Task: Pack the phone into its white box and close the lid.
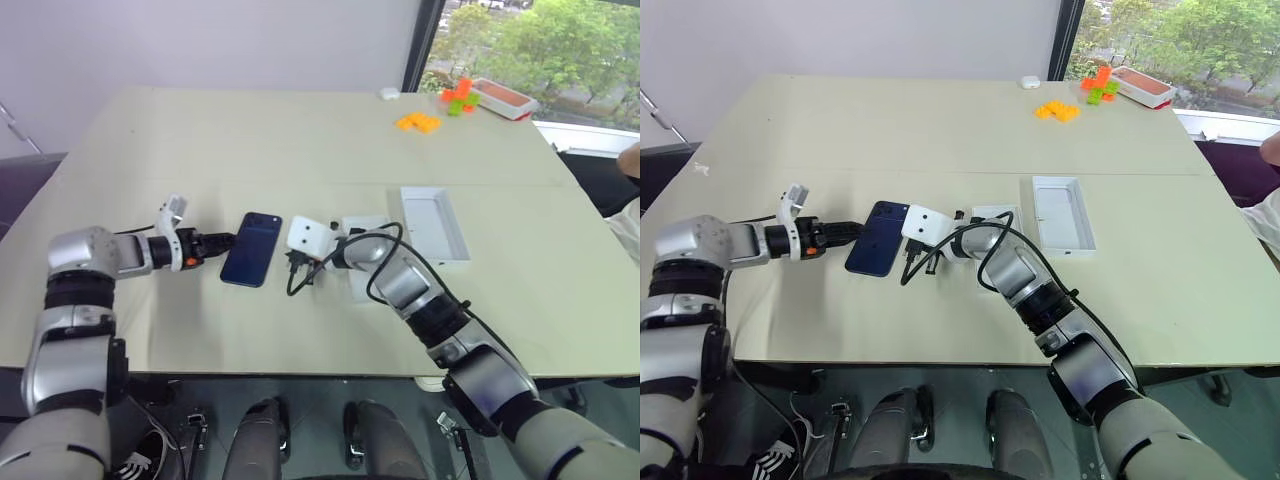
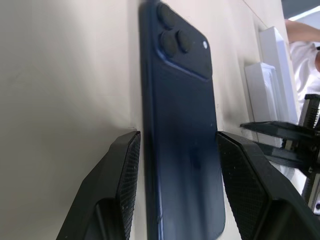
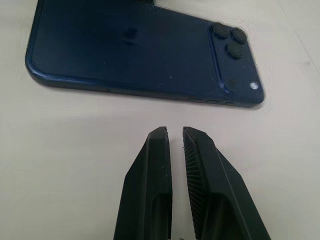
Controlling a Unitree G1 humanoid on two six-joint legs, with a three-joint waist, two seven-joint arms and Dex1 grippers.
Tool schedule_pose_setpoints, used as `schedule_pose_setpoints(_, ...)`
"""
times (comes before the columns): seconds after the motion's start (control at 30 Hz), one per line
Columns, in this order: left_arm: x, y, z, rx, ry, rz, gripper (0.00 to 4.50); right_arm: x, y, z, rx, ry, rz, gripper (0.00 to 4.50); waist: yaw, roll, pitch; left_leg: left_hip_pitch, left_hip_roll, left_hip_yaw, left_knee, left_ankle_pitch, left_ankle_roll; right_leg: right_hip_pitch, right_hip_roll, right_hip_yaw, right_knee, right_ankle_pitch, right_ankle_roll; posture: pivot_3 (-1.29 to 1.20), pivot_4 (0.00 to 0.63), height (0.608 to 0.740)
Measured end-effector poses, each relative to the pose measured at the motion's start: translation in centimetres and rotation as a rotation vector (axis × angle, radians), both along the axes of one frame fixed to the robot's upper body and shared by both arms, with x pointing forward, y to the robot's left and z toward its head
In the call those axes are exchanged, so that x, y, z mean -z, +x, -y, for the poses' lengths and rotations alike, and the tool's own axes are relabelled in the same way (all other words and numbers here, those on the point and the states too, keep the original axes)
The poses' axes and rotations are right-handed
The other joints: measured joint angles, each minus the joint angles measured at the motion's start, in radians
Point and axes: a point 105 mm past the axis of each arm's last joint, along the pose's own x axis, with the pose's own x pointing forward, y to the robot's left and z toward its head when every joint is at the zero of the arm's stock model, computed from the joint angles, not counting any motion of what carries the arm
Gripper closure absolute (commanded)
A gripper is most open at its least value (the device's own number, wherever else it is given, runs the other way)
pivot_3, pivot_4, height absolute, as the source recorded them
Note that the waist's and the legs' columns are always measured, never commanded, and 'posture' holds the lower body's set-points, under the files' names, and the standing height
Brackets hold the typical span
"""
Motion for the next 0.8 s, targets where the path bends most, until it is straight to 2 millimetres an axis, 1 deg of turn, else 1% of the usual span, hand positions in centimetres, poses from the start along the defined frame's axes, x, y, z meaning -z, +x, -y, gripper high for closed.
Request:
schedule_pose_setpoints(0.07,0.1,0.1,0.2,0.009,0.0,-0.001,1.97,0.1,0.1,-0.1,0.006,-0.008,0.006,3.96,-0.001,0.0,0.0,0.0,0.0,0.0,0.0,0.0,0.0,0.0,-0.001,0.0,0.0,0.0,-0.001,0.0,0.15,0.74)
schedule_pose_setpoints(0.27,0.2,0.1,1.8,0.074,-0.012,-0.013,1.97,0.1,0.8,-0.5,0.035,-0.013,0.008,3.96,-0.001,0.0,-0.002,0.001,0.0,-0.001,-0.003,0.0,0.0,-0.003,-0.004,0.0,0.0,0.001,-0.001,0.0,0.15,0.74)
schedule_pose_setpoints(0.47,0.3,-0.4,2.1,0.095,-0.028,-0.054,1.97,0.1,1.1,-0.1,0.046,-0.012,0.01,3.96,-0.004,0.001,-0.004,0.0,-0.002,0.0,-0.005,0.0,0.0,-0.004,-0.007,0.0,-0.001,0.001,-0.001,0.0,0.15,0.74)
schedule_pose_setpoints(0.63,0.4,-0.9,2.9,0.108,-0.089,-0.102,1.97,0.0,1.5,0.6,0.071,-0.013,0.012,3.96,-0.004,0.001,-0.004,0.0,-0.005,0.003,-0.011,0.0,0.0,-0.006,-0.013,-0.002,-0.002,0.001,-0.001,0.0,0.15,0.74)
schedule_pose_setpoints(0.73,0.3,-0.9,2.8,0.074,-0.154,-0.125,1.97,-0.1,1.6,0.8,0.072,-0.016,0.02,3.96,-0.003,0.0,-0.004,0.0,-0.005,0.005,-0.014,0.0,-0.001,-0.007,-0.015,-0.004,-0.002,0.001,-0.001,0.0,0.15,0.74)
schedule_pose_setpoints(0.8,0.3,-1.0,2.9,0.078,-0.147,-0.121,1.97,-0.1,1.6,0.9,0.074,-0.015,0.021,3.96,-0.003,0.0,-0.004,-0.001,-0.005,0.005,-0.014,0.0,-0.001,-0.005,-0.015,-0.005,-0.002,0.001,-0.001,0.0,0.15,0.74)
